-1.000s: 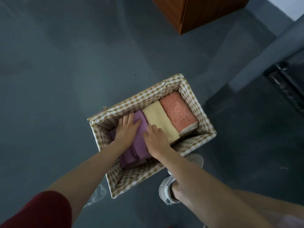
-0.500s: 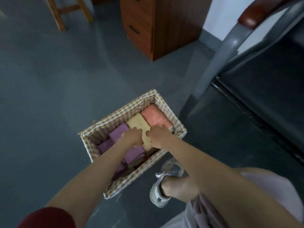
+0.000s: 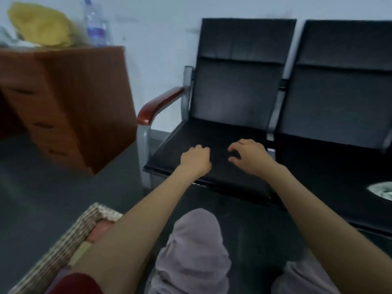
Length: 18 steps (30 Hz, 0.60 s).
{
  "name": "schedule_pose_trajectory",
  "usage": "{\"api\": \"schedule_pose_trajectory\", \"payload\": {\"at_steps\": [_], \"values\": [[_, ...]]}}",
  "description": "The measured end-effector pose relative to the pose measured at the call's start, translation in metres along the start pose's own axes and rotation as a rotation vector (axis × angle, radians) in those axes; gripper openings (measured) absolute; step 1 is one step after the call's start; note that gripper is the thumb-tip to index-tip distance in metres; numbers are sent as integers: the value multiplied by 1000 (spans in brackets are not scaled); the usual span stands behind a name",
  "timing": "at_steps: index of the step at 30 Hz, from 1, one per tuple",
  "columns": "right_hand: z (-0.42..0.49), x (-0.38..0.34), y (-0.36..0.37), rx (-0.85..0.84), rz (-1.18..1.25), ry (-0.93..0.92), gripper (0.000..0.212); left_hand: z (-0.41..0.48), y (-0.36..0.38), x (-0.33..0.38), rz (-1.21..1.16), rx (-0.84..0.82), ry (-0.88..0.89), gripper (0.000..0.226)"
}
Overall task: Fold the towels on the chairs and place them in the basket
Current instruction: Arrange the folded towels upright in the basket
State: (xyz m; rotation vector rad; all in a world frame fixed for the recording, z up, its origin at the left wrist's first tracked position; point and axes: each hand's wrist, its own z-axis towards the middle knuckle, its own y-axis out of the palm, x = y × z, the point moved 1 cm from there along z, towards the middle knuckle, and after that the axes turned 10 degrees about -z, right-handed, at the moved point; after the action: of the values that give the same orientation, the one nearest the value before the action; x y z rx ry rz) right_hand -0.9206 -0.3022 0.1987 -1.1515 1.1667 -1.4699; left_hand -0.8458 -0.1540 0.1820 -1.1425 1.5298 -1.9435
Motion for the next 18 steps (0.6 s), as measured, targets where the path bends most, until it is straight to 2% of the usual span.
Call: {"api": "schedule_pose_trajectory", "payload": {"at_steps": [8,15,18], "values": [[-114,181,31,-115,29,449,42,53,73,185,63,-163,388,35],[-187,304,98,-385,27,762,40,79,162,298,175,-364,569,40],[-202,349,123,-441,40,861,40,92,199,336,184,-431,626,39]]}}
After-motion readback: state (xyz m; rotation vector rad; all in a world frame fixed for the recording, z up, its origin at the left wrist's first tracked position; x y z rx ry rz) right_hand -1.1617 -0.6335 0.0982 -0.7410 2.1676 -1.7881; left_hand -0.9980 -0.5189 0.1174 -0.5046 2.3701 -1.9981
